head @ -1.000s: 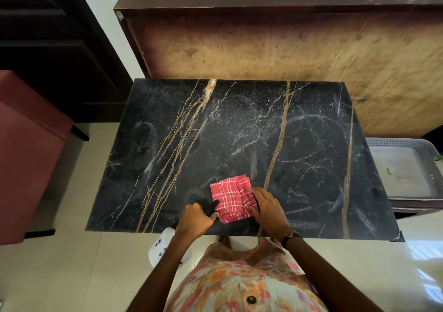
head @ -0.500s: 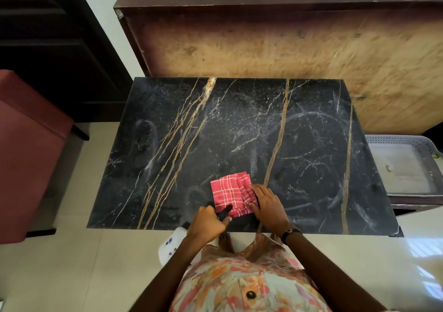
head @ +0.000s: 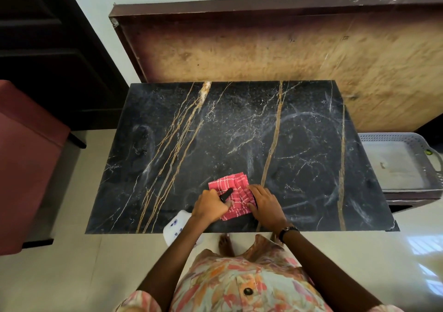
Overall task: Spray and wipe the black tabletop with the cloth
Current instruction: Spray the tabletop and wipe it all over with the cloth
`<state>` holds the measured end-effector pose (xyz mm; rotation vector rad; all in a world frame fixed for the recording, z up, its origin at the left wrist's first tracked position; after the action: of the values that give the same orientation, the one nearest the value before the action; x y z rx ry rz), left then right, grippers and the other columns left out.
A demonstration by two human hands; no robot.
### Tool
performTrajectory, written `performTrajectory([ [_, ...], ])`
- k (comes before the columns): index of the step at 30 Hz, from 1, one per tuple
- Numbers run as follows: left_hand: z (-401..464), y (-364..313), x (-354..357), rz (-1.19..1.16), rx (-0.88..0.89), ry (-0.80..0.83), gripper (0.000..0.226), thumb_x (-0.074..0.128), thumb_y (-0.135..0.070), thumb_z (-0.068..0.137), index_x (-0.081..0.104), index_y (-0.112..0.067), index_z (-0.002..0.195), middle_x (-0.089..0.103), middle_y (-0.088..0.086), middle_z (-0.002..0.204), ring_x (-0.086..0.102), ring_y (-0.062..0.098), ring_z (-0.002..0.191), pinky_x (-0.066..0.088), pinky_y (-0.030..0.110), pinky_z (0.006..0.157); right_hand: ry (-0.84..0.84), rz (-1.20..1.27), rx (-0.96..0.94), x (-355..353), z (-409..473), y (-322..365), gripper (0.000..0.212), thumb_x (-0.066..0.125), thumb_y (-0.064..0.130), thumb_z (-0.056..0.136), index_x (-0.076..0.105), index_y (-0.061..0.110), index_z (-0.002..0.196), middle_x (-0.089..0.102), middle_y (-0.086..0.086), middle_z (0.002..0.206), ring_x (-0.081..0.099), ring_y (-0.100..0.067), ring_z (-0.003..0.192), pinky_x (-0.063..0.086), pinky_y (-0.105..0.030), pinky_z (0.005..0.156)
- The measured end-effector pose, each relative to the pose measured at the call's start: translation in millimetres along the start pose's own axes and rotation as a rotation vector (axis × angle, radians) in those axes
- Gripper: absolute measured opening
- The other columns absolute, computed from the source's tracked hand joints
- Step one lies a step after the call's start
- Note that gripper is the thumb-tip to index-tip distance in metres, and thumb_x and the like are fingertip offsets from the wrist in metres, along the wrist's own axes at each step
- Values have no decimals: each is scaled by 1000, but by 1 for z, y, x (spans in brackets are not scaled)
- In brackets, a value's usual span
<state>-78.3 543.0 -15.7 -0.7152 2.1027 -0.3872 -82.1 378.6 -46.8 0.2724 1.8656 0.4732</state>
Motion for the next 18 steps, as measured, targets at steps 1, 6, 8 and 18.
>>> performTrajectory([
  [1, 1, 2, -1, 8, 1, -3, 35, 65, -41, 81, 68, -9, 94, 72, 10, 93, 68, 27, 88, 54, 38, 84, 1, -5, 2, 0, 0, 0, 51, 46, 28, 98, 32, 14, 145, 37, -3, 147, 36, -19, 132, 30, -33, 110],
  [6, 5, 14, -6, 21, -17, -33, 36, 63, -42, 84, 68, -8, 93, 72, 11, 95, 68, 27, 90, 53, 43, 91, 10, 10, 7, -2, -1, 2, 50, 46, 27, 98, 33, 13, 145, 38, -4, 147, 37, -21, 133, 30, -35, 111],
  [8, 5, 23, -8, 11, -46, -46, 40, 64, -44, 82, 69, -6, 93, 73, 14, 95, 68, 29, 87, 55, 45, 89, 12, 17, 12, -2, 0, 2, 50, 46, 26, 98, 33, 14, 144, 37, -4, 147, 37, -20, 133, 29, -34, 111],
  [18, -8, 42, -2, 12, -90, -49, 44, 63, -39, 86, 67, 2, 101, 73, 18, 99, 69, 29, 89, 52, 34, 79, 17, 270, 75, -6, 6, 9, 43, 48, 30, 98, 41, 8, 135, 45, -10, 136, 44, -27, 126, 35, -37, 108],
])
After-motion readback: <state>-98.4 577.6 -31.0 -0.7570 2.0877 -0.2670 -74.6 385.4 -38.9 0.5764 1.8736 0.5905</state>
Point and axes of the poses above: each hand's wrist, its own z-axis towards the middle knuckle, its own x-axis out of the palm, y = z × x, the point moved 9 cm from there along z, towards the middle knuckle
